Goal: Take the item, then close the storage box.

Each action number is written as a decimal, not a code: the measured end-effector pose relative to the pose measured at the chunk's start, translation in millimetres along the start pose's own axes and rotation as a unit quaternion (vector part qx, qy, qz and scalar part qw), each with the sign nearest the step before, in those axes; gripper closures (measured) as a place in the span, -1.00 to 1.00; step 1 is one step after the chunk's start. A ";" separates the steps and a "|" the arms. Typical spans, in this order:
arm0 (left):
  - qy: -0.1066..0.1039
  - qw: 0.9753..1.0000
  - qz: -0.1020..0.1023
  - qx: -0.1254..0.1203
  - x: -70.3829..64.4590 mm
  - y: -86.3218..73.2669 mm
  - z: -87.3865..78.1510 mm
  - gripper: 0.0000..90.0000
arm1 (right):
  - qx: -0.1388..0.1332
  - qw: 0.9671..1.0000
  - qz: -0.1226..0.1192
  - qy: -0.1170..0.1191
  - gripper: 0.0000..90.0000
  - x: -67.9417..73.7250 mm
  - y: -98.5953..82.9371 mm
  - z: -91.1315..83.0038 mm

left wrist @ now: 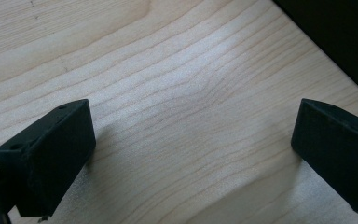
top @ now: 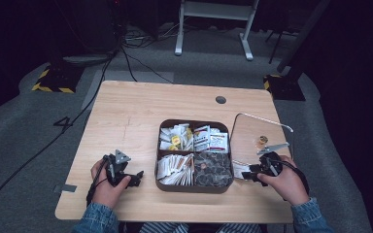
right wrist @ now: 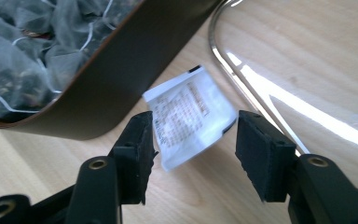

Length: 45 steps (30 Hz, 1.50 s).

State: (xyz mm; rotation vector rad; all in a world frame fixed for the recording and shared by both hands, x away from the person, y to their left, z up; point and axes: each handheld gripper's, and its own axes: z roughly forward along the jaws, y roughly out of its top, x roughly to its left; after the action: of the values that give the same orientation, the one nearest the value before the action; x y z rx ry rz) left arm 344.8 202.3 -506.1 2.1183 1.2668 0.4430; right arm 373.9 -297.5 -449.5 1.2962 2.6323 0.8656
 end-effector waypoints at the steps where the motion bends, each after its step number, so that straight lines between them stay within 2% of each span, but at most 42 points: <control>1: 0.001 1.000 0.001 0.000 0.1 0.1 0.0 -1.00 | -0.002 1.000 0.000 -0.005 0.04 -0.4 0.1 -1.0; 10: 0.001 1.000 0.001 0.001 0.1 0.1 0.0 -1.00 | -0.038 0.999 0.001 -0.022 0.00 -2.8 3.5 -7.9; 11: 0.001 1.000 0.001 0.001 0.1 0.1 0.0 -1.00 | -0.053 0.998 0.001 -0.023 0.00 -3.3 5.8 -11.8; 14: 0.000 1.000 0.001 0.001 0.1 0.1 0.0 -1.00 | -0.067 0.997 -0.001 -0.028 -0.01 -3.5 7.8 -15.5; 15: 0.001 1.000 0.001 0.001 0.2 0.1 0.0 -1.00 | -0.084 0.996 -0.005 -0.033 -0.01 -3.9 10.1 -19.5; 20: 0.001 1.000 0.001 0.001 0.2 0.1 0.0 -1.00 | -0.105 0.994 -0.005 -0.037 -0.01 -4.0 13.3 -24.9; 21: 0.001 1.000 0.001 0.001 0.1 0.1 0.0 -1.00 | -0.122 0.992 -0.009 -0.042 -0.03 -4.7 15.8 -27.9; 24: 0.001 1.000 0.001 0.001 0.1 0.1 0.0 -1.00 | -0.140 0.989 -0.017 -0.044 -0.05 -4.9 19.1 -30.8; 31: 0.002 1.000 0.001 0.000 0.2 0.4 0.3 -1.00 | -0.192 0.980 -0.018 -0.058 -0.09 -8.3 24.9 -36.5; 32: 0.002 1.000 0.001 0.000 0.2 0.4 0.3 -1.00 | -0.192 0.980 -0.018 -0.058 -0.09 -8.3 24.9 -36.5; 33: 0.002 1.000 0.001 0.000 0.1 0.4 0.3 -1.00 | -0.202 0.977 -0.015 -0.066 -0.10 -12.2 26.1 -37.8; 34: 0.002 1.000 0.001 0.000 0.1 0.4 0.3 -1.00 | -0.202 0.977 -0.015 -0.066 -0.10 -12.2 26.1 -37.8; 35: 0.002 1.000 0.000 0.000 0.0 0.3 0.2 -1.00 | -0.208 0.975 -0.012 -0.072 -0.10 -17.1 26.6 -37.8; 40: 0.005 1.000 -0.001 0.000 -0.5 -1.0 -1.0 -1.00 | -0.212 0.974 -0.002 -0.082 -0.10 -27.4 27.6 -35.4; 41: 0.005 1.000 -0.002 0.000 -0.7 -1.4 -1.3 -1.00 | -0.214 0.973 0.004 -0.088 -0.10 -34.5 29.3 -33.4; 45: 0.004 1.000 -0.003 -0.001 -0.8 -1.4 -1.2 -1.00 | -0.224 0.969 0.010 -0.102 -0.10 -47.6 34.7 -28.7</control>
State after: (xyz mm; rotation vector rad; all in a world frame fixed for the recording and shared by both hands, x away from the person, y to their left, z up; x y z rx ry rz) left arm 342.8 202.5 -506.2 2.1127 1.2779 0.4503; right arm 419.8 -329.5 -415.5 1.2124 2.1067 1.1709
